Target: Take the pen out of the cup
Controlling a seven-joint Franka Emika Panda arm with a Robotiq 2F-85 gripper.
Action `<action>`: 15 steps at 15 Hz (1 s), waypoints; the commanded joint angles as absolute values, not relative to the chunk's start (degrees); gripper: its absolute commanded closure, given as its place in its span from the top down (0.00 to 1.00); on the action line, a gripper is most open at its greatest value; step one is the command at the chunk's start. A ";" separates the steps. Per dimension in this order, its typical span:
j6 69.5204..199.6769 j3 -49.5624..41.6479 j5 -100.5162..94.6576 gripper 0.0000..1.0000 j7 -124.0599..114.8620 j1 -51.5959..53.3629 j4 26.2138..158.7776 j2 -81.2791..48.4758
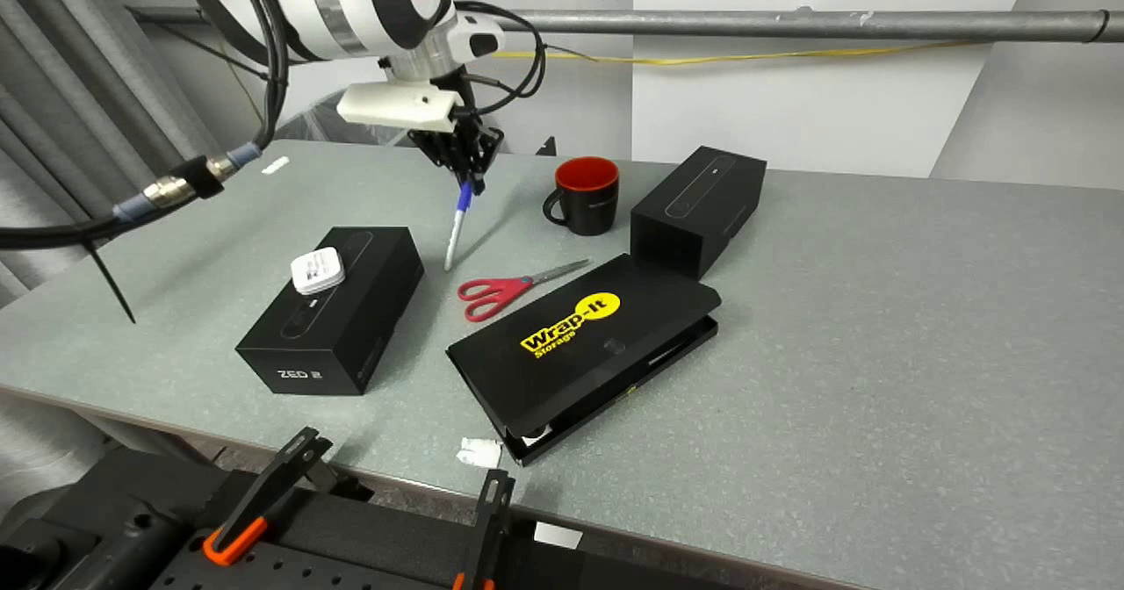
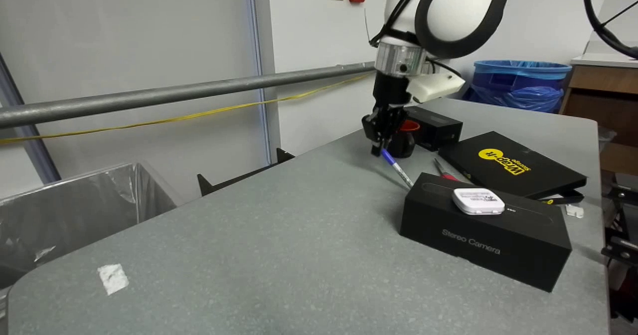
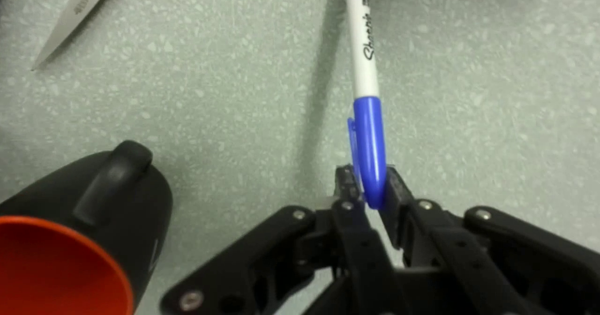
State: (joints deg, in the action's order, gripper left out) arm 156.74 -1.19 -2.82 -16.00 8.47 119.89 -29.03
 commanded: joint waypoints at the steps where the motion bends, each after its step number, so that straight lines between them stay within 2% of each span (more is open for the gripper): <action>1: 154.96 -4.29 -6.55 0.04 -16.25 11.95 114.36 -34.17; 2: 155.69 -5.07 -7.32 0.41 -16.43 12.77 114.20 -34.41; 3: 156.24 -5.49 -7.69 0.43 -16.53 13.25 114.11 -34.46; 8: 158.89 -7.34 -8.83 0.81 -17.02 14.91 114.62 -32.64; 11: 159.49 -8.15 -8.58 0.99 -17.30 15.37 113.94 -32.44; 15: 158.79 -6.84 -7.05 1.00 -16.10 14.01 113.55 -32.85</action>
State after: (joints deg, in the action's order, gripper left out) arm 158.90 -7.16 -6.75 -16.01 14.39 113.59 -32.90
